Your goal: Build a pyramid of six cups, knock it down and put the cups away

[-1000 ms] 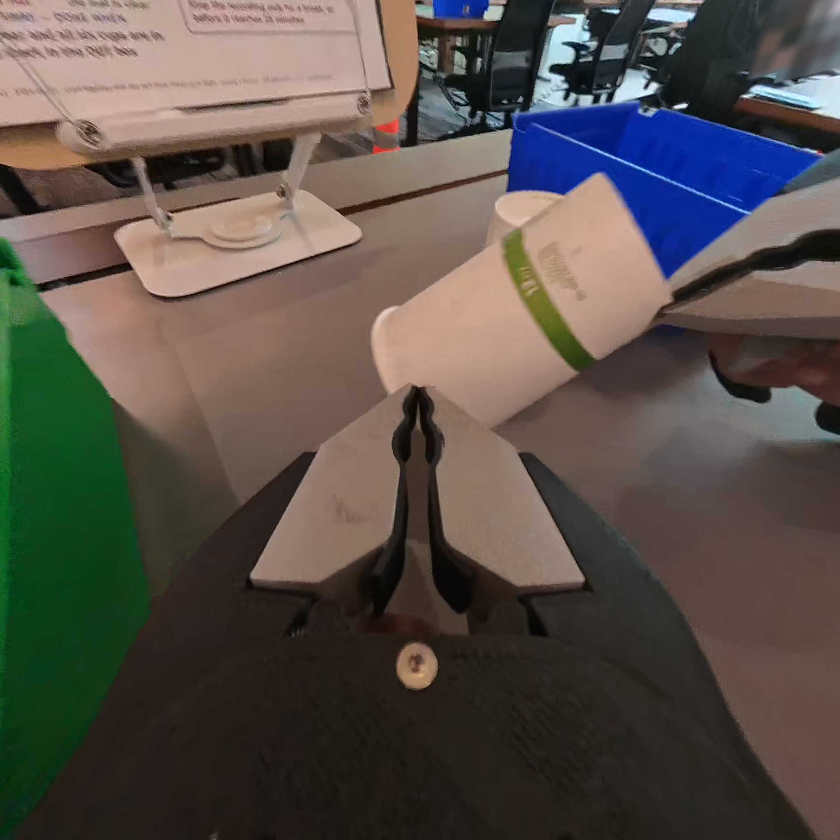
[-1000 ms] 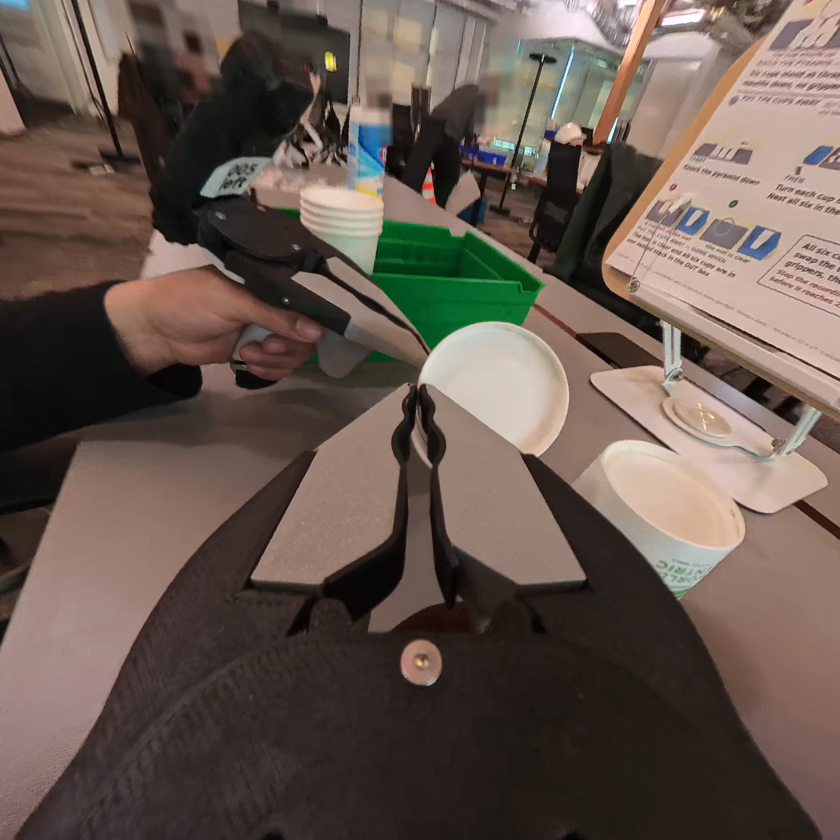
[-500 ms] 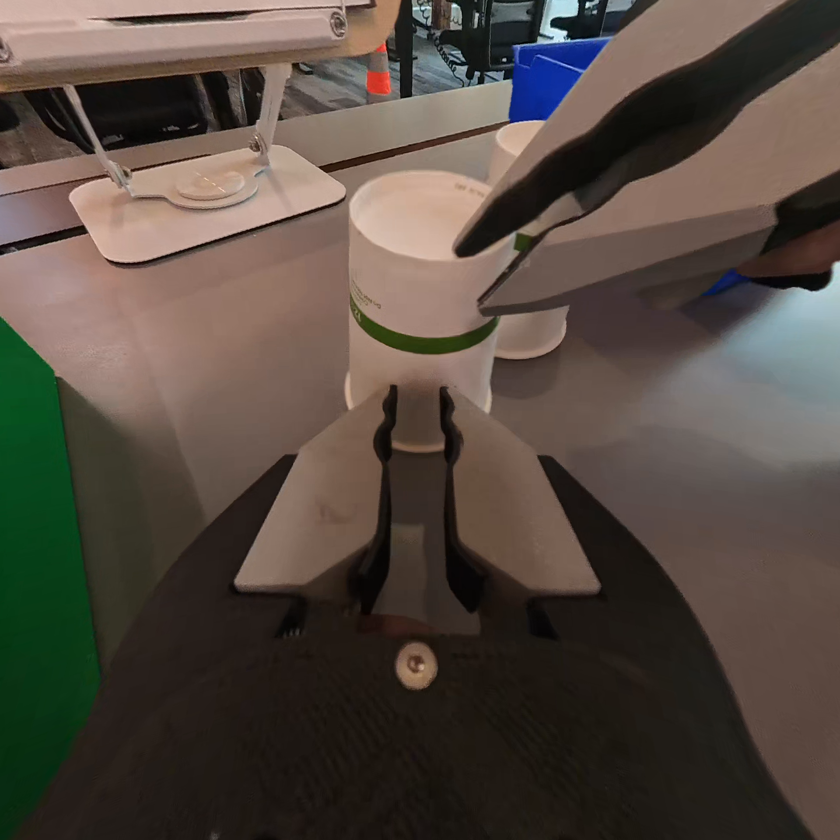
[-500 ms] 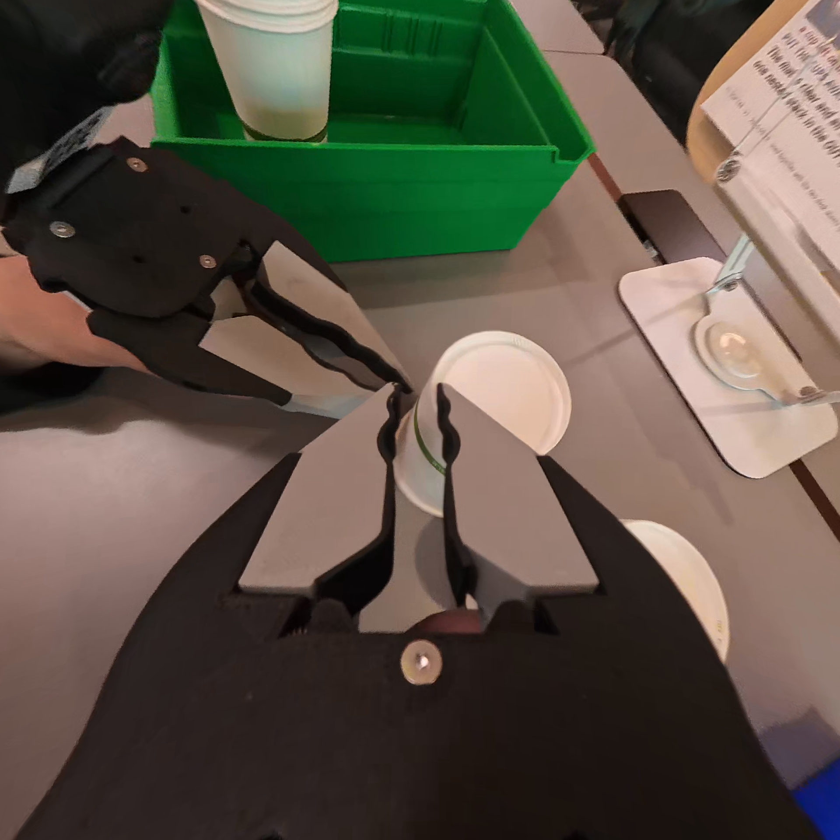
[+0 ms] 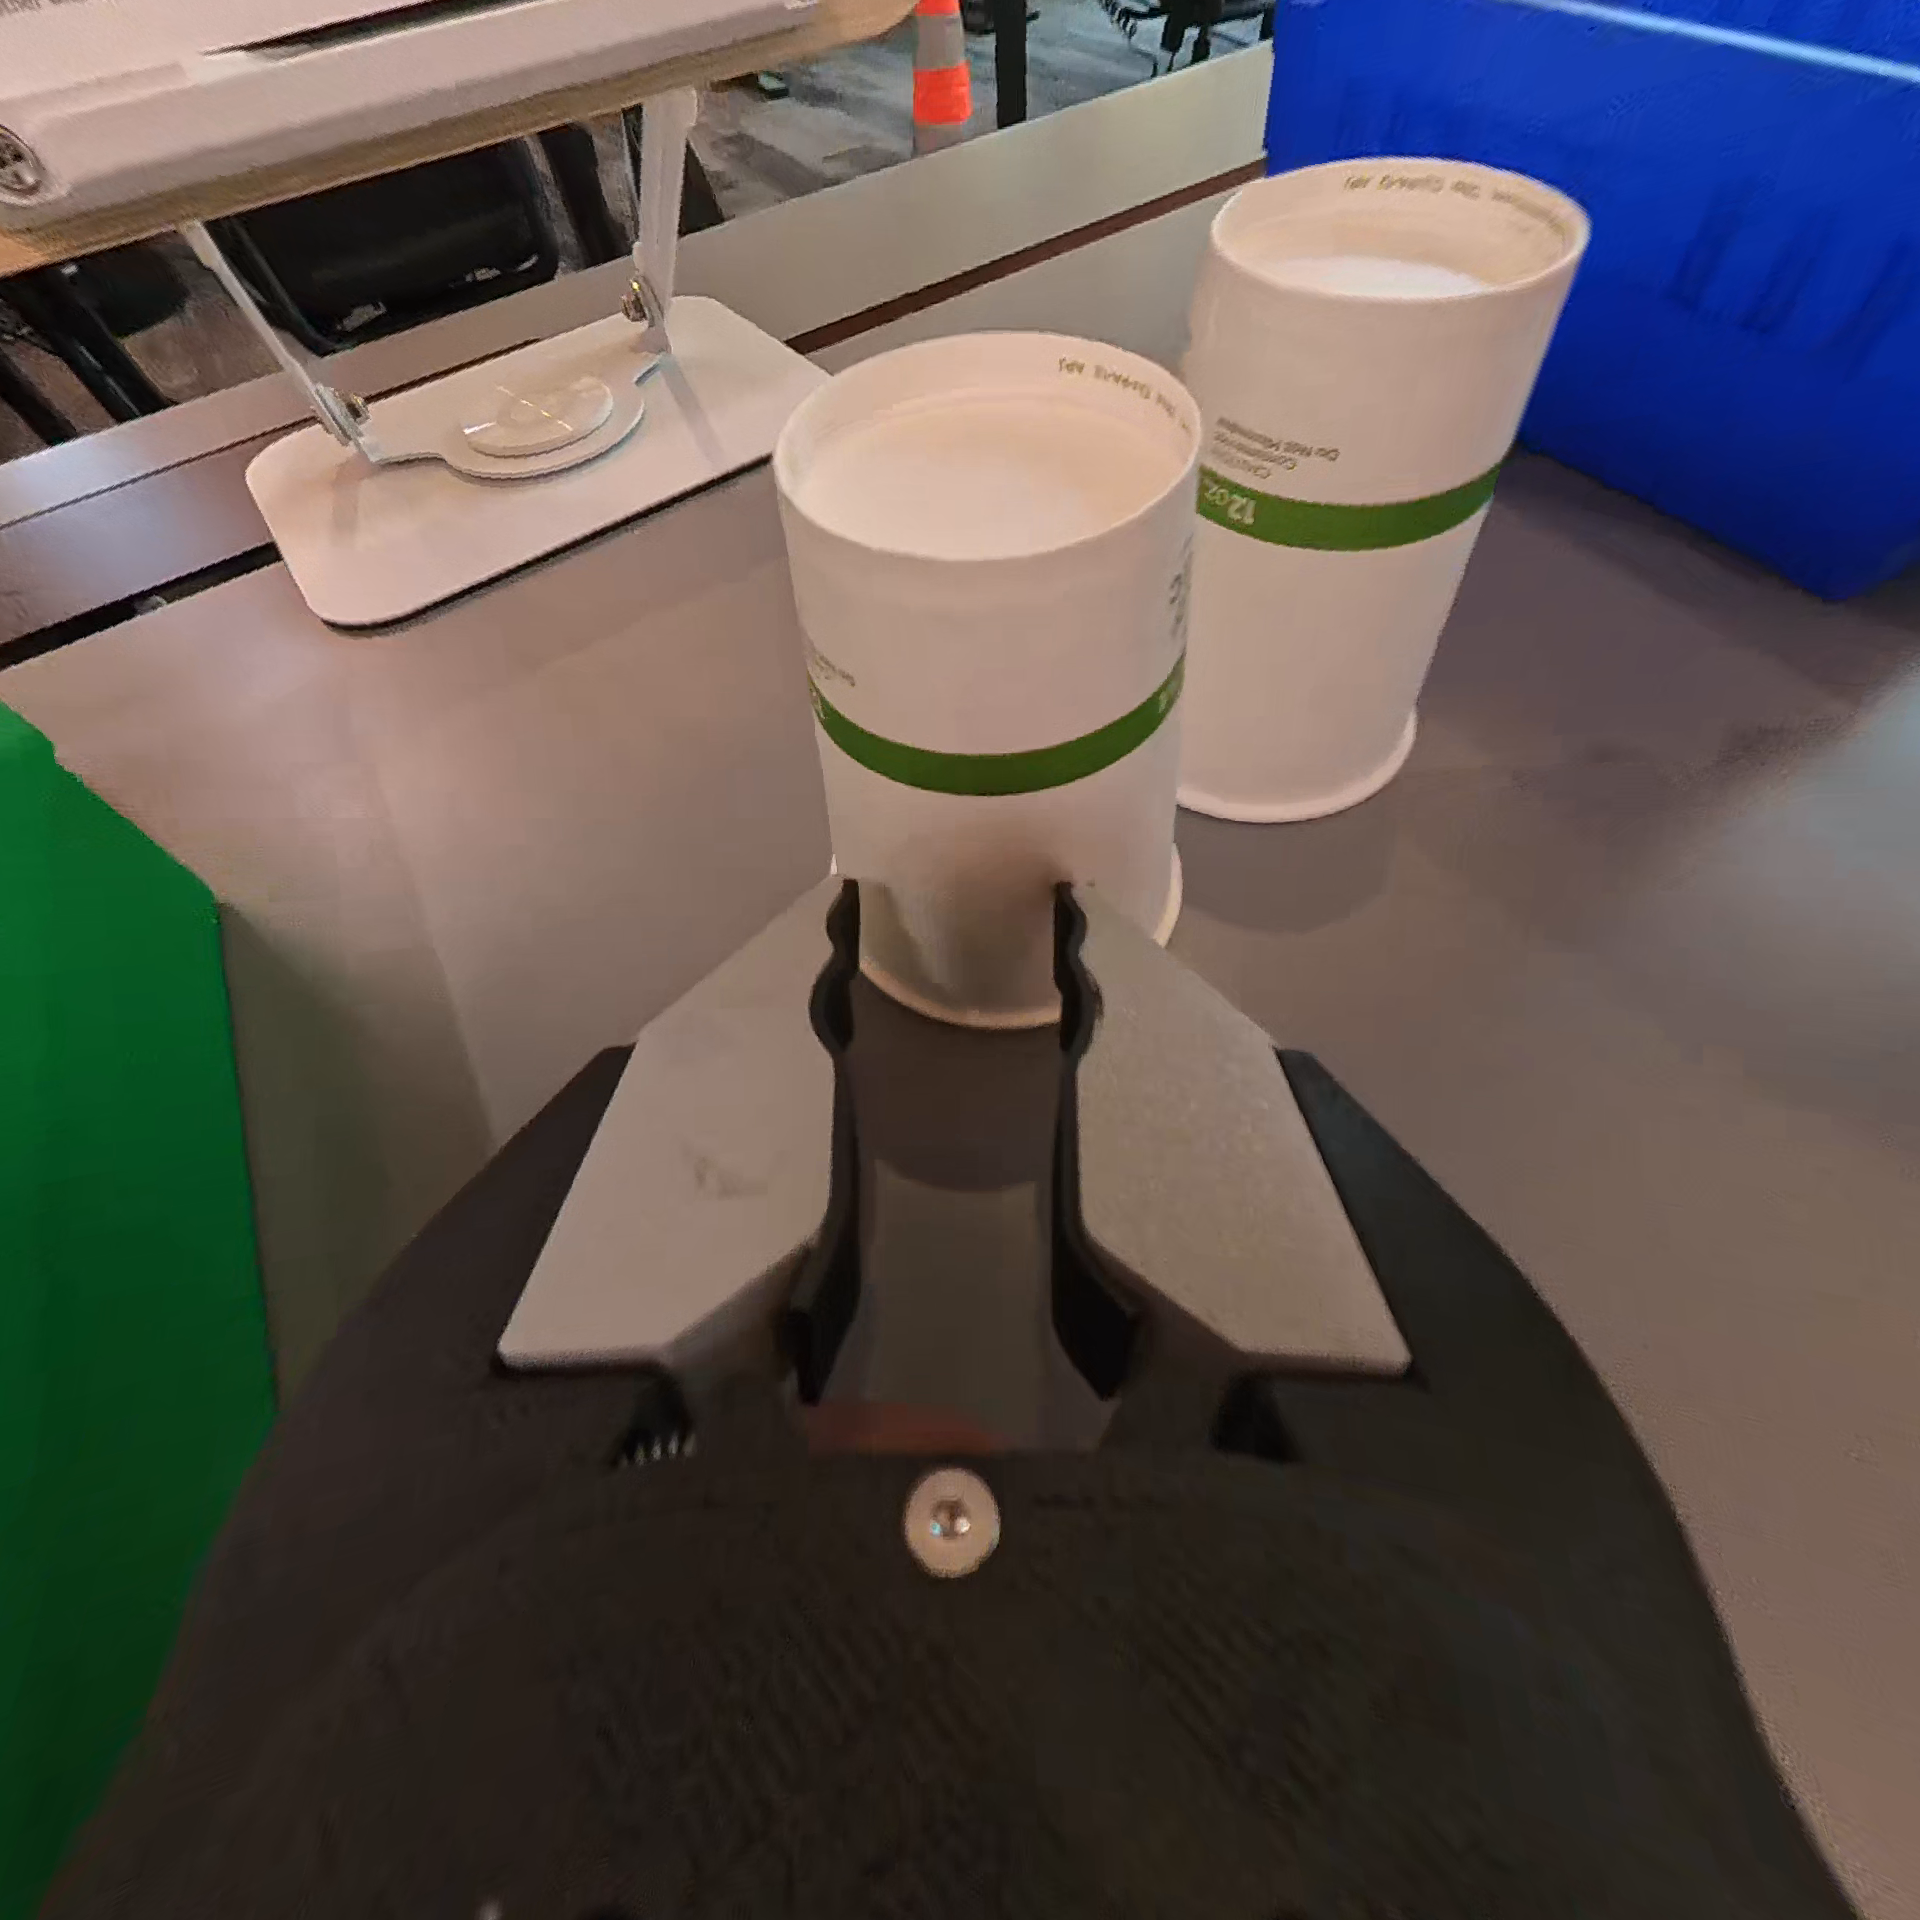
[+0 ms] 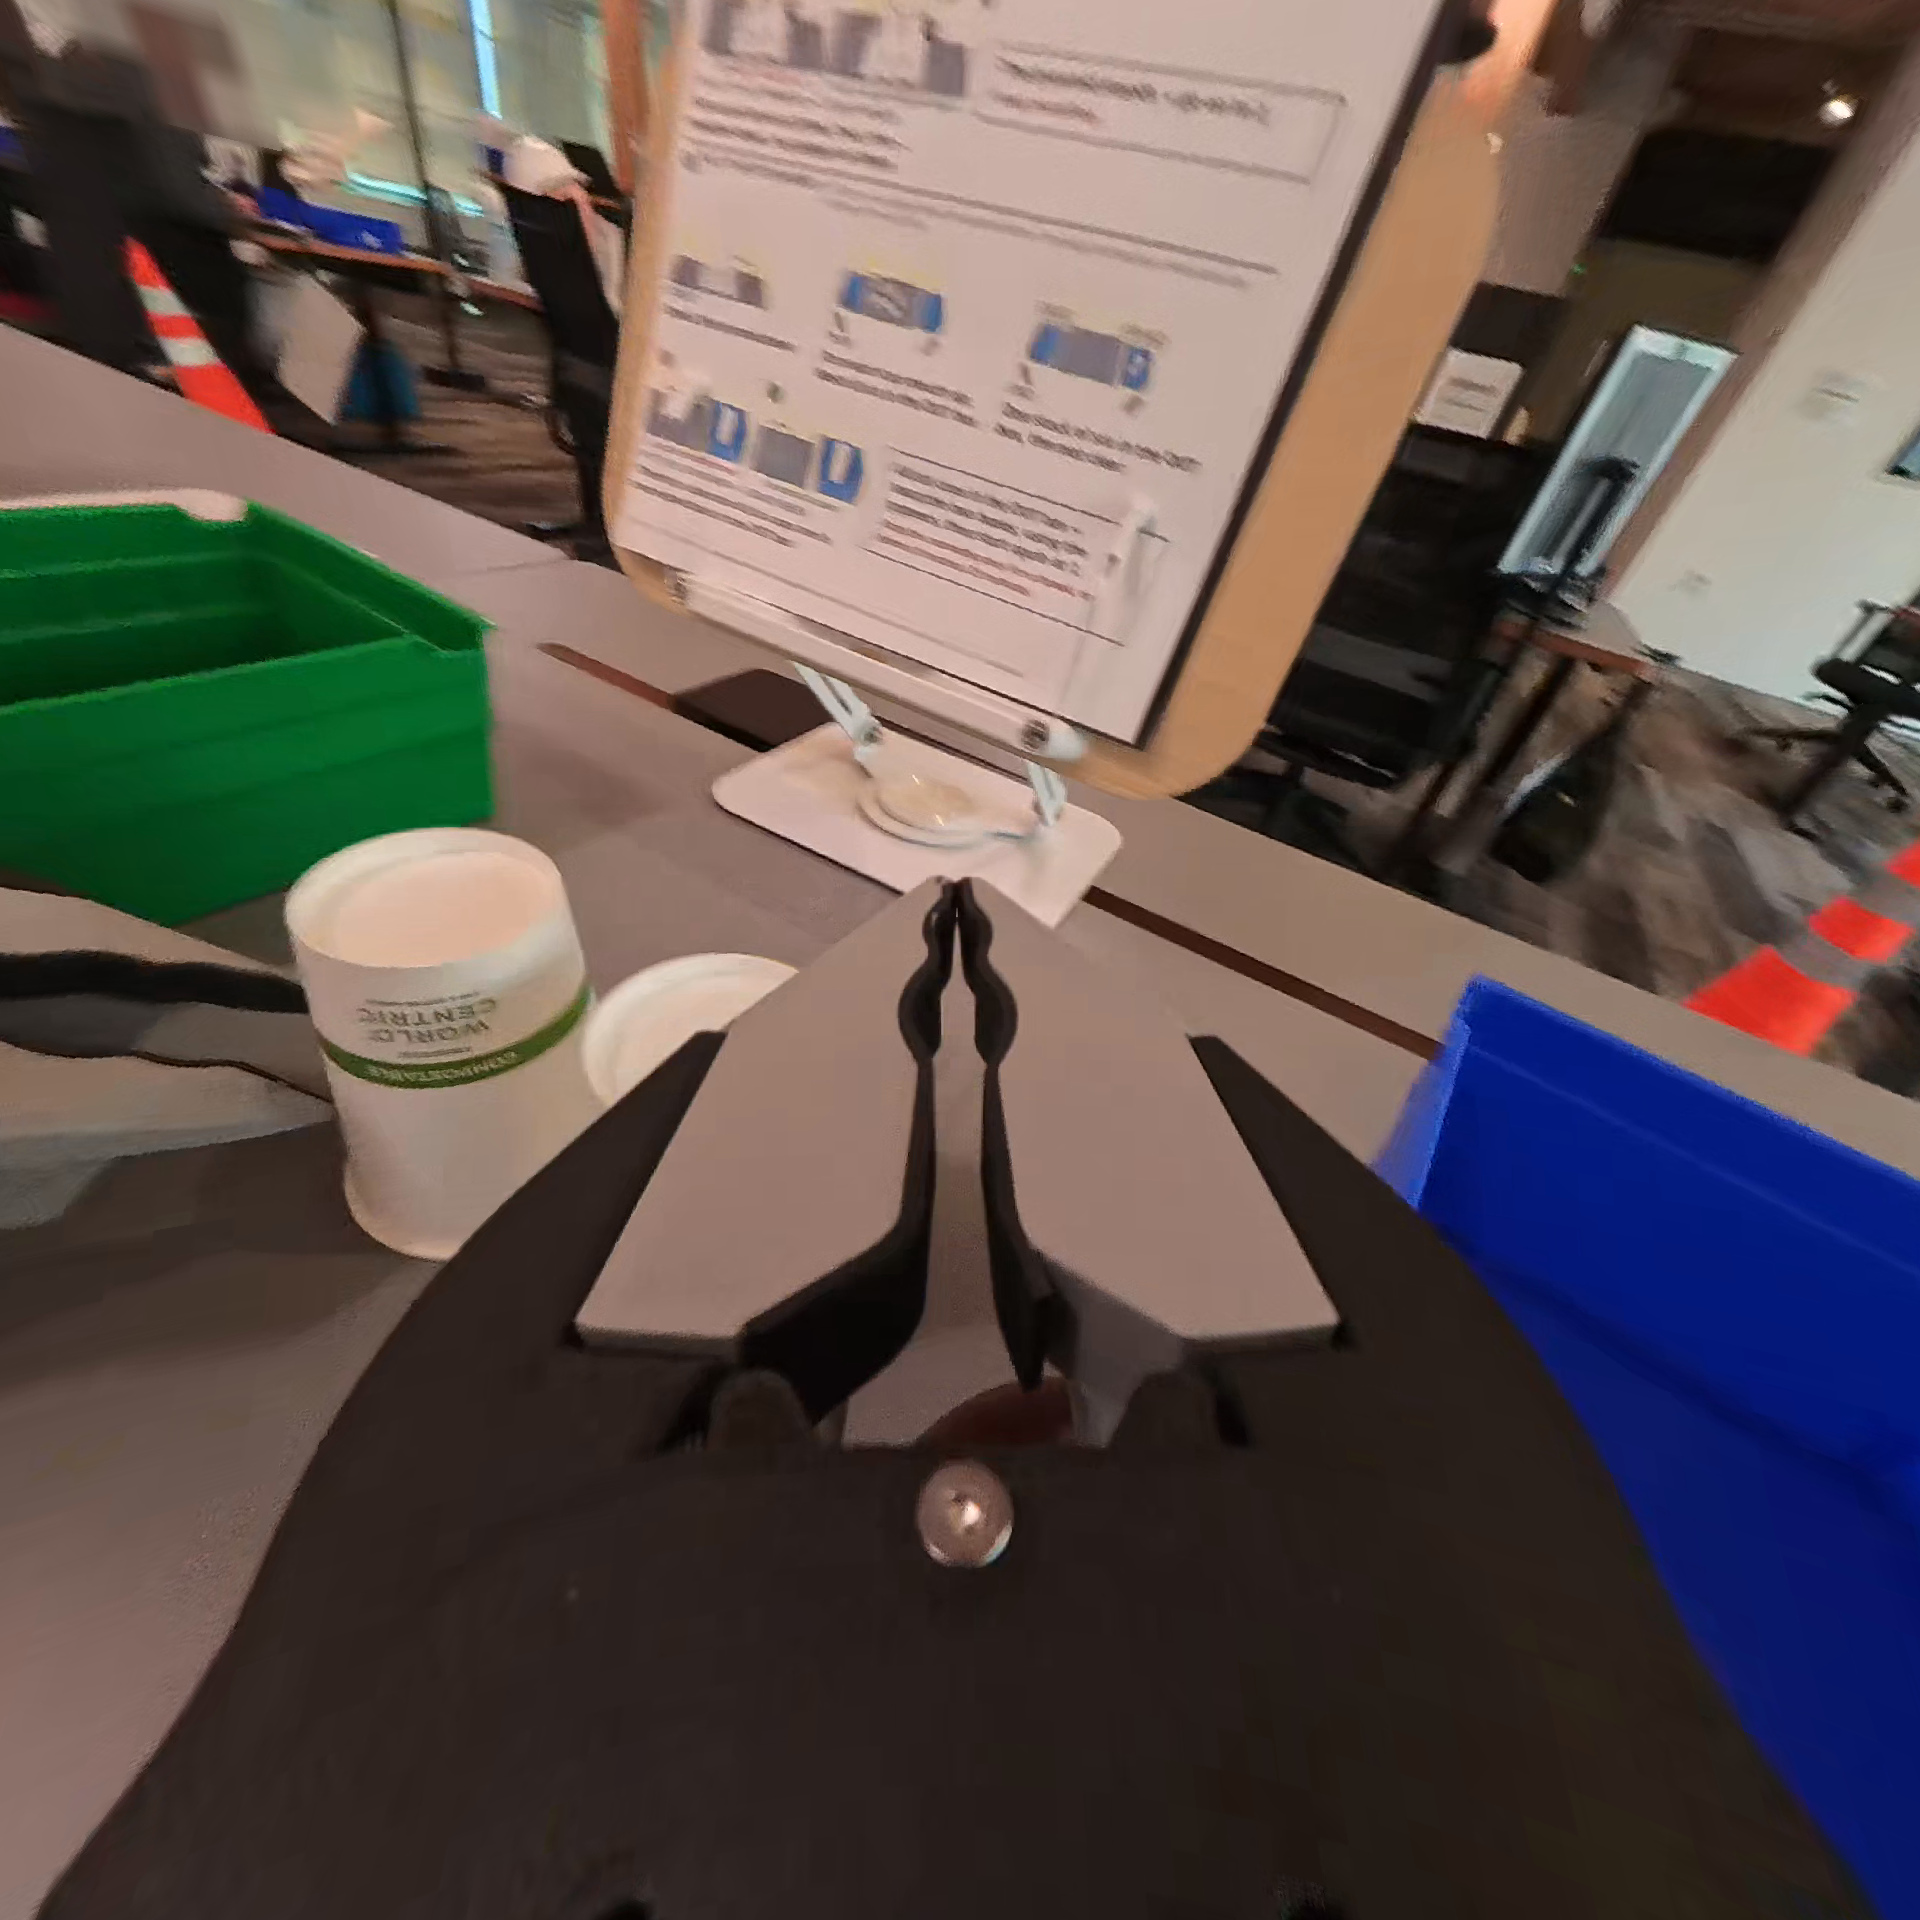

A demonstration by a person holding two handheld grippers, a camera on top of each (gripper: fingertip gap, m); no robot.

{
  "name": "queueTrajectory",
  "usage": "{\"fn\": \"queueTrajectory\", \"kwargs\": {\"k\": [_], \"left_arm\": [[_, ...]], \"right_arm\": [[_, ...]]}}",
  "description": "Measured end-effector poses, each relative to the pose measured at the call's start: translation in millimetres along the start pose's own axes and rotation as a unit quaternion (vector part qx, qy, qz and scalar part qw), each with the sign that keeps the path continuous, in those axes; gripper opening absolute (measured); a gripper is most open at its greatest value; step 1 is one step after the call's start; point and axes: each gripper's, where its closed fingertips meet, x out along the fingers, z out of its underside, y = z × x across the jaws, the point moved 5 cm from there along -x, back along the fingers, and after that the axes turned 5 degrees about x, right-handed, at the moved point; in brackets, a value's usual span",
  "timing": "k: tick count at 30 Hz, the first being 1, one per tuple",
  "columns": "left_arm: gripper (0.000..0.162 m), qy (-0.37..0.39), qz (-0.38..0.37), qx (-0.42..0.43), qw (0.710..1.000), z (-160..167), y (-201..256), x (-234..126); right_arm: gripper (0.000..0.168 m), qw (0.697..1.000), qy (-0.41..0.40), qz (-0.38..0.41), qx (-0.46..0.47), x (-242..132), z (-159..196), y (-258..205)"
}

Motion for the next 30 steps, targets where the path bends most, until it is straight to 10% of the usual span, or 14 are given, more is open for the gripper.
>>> {"fn": "queueTrajectory", "kwargs": {"k": [13,20,30], "left_arm": [[0.036,-0.008,0.028,-0.017,0.999,-6.4,-6.0,20.8],[0.021,0.025,-0.132,-0.055,0.989,-0.3,-51.1,-4.3],[0.026,-0.061,-0.082,-0.083,0.991,-5.9,-76.0,64.6]], "right_arm": [[0.0,0.989,-0.061,0.122,-0.062,28.0,36.6,1.6],[0.0,0.991,-0.072,0.115,-0.015,26.6,37.0,2.5],[0.0,0.987,-0.012,0.148,-0.057,15.3,23.3,-2.8]]}}
